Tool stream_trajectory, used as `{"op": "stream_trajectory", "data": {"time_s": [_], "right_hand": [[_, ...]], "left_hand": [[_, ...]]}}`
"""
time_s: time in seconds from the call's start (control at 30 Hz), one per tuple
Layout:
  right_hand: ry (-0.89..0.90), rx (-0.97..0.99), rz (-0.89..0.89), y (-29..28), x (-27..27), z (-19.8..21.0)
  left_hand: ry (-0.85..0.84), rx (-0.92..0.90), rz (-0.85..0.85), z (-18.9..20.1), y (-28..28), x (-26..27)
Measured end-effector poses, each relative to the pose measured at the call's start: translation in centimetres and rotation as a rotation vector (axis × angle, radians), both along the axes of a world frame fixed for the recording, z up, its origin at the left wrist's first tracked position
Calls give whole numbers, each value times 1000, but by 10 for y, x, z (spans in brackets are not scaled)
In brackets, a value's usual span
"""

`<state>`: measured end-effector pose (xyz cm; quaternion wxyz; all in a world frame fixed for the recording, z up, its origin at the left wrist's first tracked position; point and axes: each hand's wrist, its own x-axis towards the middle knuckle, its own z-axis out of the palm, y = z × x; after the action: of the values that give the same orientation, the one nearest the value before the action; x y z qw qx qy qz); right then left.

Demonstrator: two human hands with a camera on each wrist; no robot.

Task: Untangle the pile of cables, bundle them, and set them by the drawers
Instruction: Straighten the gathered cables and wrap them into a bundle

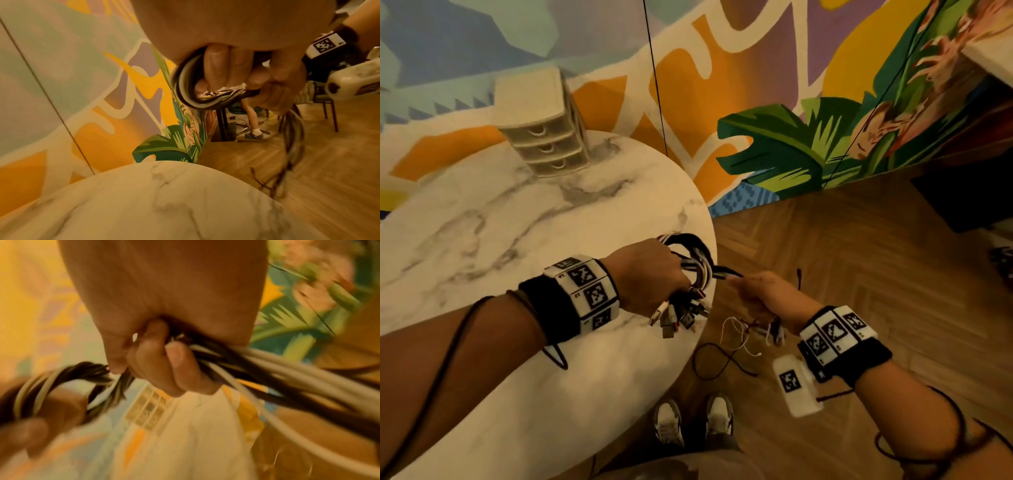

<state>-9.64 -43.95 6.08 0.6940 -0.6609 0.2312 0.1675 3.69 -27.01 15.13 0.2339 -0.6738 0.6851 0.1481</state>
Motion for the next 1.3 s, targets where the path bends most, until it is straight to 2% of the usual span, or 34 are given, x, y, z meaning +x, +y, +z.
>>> {"op": "stream_trajectory", "data": {"time_s": [0.1,0.13,0.2,0.3,0.37,0.43,0.5,0.57,0.67,0.8,0.9,0.97,1.03,1.13,1.2,1.3], "right_hand": [[202,494,-243,0,10,1],[243,595,-245,1,12,1],[247,749,-123,6,13,2],[172,841,101,13,14,6],[147,875,222,17,16,10],[153,835,271,19,16,15],[213,591,215,19,18,18],[218,128,196,18,18,22],[80,-497,322,16,18,25],[-64,-958,422,28,10,27],[-86,-1117,373,29,9,23],[-68,-1098,335,19,13,16],[-18,-1022,340,3,17,9],[42,-698,353,-14,13,-1],[42,-446,286,-20,8,-11],[23,-154,178,-22,4,-20]], "left_hand": [[-16,-283,-115,-10,1,-3],[-34,-333,-79,-13,0,-3],[-63,-399,-15,-19,-3,1],[-36,-384,122,-20,-5,16],[33,-343,154,-17,-8,17],[32,-264,159,-12,-12,10],[23,-172,214,-18,-11,8],[73,-130,285,-26,-8,7],[205,-147,398,-41,-3,5],[473,-264,528,-53,-6,6],[513,-224,601,-52,-19,3],[553,-207,630,-49,-23,3],[748,-280,694,-42,-24,8],[1026,-473,927,-26,-27,19],[1291,-566,1080,-15,-28,22],[1631,-670,1078,-4,-26,29]]}}
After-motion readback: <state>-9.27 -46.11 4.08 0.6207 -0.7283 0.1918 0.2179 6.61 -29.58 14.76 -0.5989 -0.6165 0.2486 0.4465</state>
